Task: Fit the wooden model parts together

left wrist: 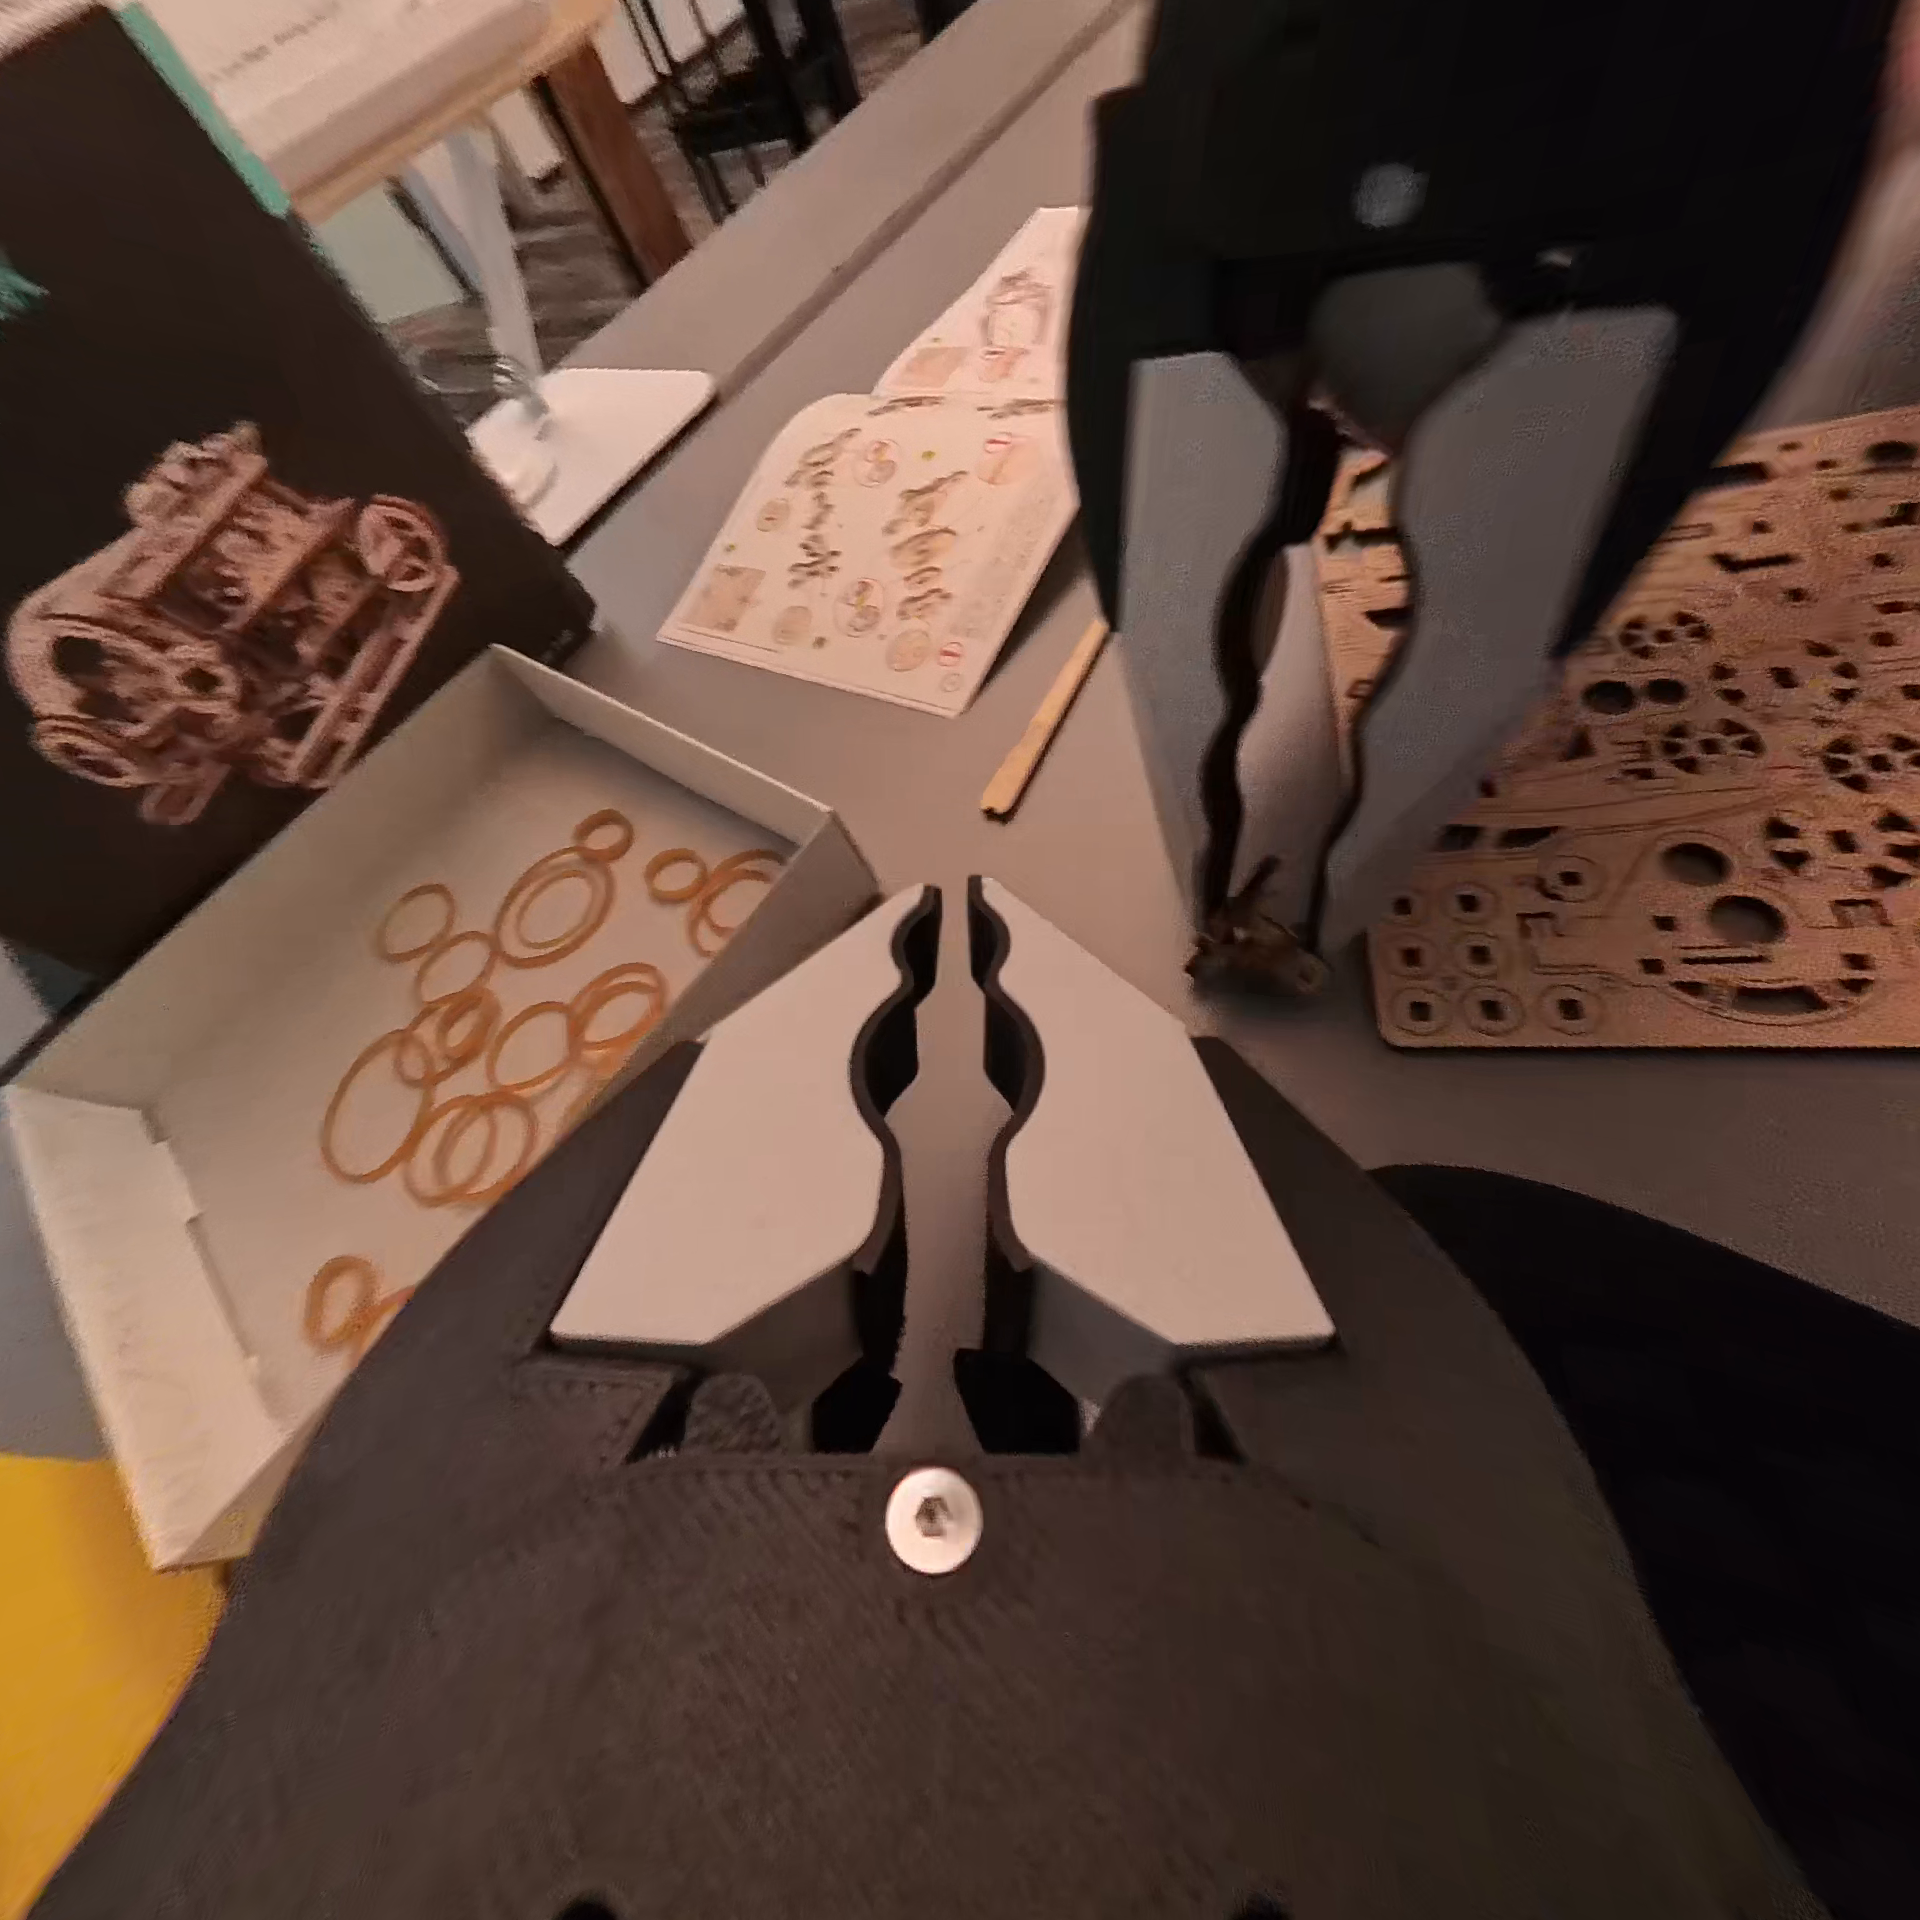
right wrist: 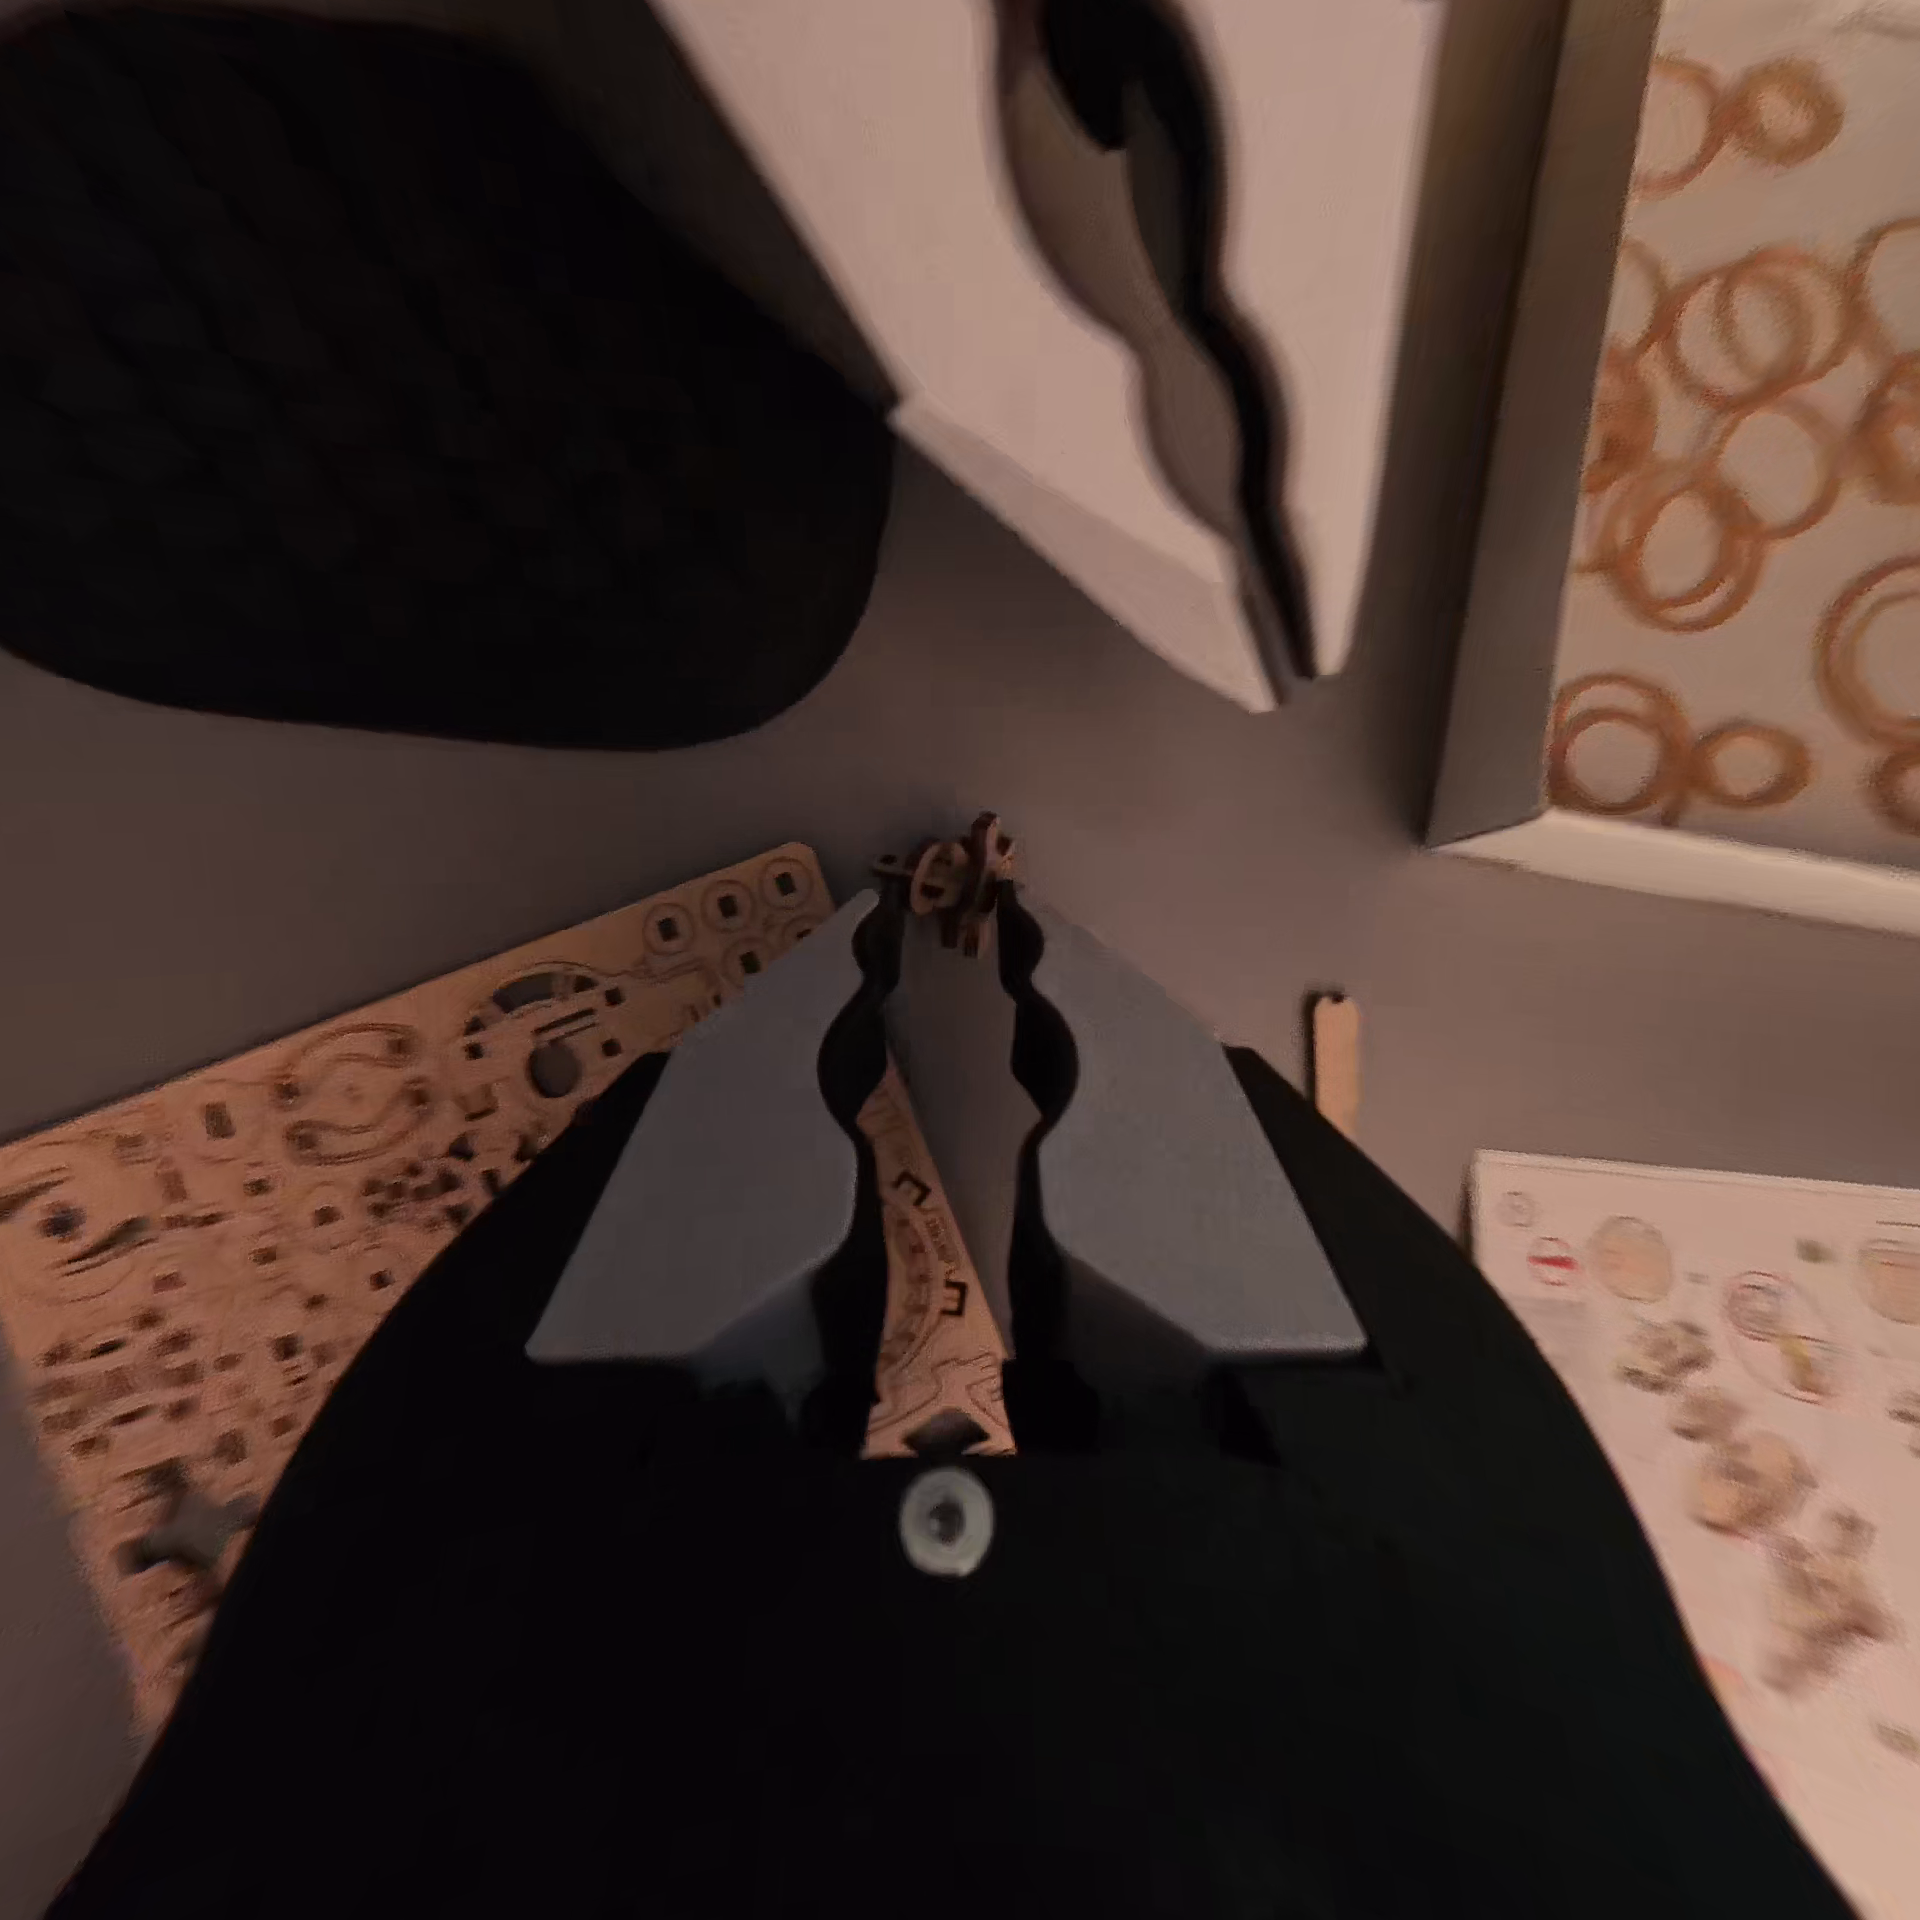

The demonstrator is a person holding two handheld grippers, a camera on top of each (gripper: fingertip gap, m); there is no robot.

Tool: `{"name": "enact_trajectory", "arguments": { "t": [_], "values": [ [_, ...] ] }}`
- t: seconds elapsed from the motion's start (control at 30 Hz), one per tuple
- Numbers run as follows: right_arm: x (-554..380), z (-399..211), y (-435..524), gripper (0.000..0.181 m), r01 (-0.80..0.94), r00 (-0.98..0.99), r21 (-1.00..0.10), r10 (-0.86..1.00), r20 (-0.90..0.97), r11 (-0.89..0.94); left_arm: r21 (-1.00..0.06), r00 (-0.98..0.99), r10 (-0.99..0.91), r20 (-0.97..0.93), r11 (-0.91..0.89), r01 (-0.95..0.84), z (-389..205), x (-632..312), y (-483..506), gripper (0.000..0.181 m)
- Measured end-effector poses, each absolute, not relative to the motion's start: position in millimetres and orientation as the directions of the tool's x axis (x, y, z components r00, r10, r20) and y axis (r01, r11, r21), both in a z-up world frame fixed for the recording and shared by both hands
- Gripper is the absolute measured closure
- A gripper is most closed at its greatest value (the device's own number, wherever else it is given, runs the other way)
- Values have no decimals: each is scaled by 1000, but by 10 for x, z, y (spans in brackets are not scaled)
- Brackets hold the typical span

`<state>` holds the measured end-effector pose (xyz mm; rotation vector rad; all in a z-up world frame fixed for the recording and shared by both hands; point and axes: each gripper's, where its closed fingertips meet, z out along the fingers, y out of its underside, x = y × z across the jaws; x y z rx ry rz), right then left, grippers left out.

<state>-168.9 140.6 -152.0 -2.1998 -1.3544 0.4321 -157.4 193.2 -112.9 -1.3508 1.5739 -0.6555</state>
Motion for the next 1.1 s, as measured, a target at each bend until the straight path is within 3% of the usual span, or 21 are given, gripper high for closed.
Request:
{"name": "enact_trajectory", "arguments": {
  "t": [0.1,0.2,0.4,0.53,0.7,0.77,0.9,1.0,1.1],
  "values": [
    [-1715,-1422,1301,165,550,420,-600,813,-402,-581,-854,-25,-971,-239,223,-471,-1211,-1550,1811,169],
    [-1650,-1365,1343,164,407,362,-558,688,-629,-724,-842,-71,-972,-224,230,-488,-1267,-1547,1746,167],
    [-1465,-1418,1544,156,389,430,-594,708,-559,-705,-842,-79,-974,-214,225,-491,-1277,-1553,1738,169],
    [-1454,-1340,1564,157,469,421,-681,820,-387,-562,-836,-91,-969,-228,243,-491,-1283,-1554,1722,170],
    [-1473,-1452,1474,164,651,371,-659,915,-158,-377,-825,-97,-963,-250,265,-499,-1304,-1555,1719,172],
    [-1505,-1469,1473,178,660,357,-670,926,-121,-341,-826,-96,-963,-252,266,-498,-1300,-1556,1719,172],
    [-1570,-1367,1411,179,505,375,-667,835,-402,-548,-825,-101,-963,-251,267,-498,-1306,-1557,1709,172],
    [-1558,-1353,1347,178,358,349,-489,599,-721,-796,-830,-108,-963,-245,266,-491,-1293,-1559,1696,172],
    [-1477,-1530,1377,175,375,419,-434,567,-709,-819,-836,-127,-966,-224,258,-485,-1291,-1563,1667,169]
  ]
}}
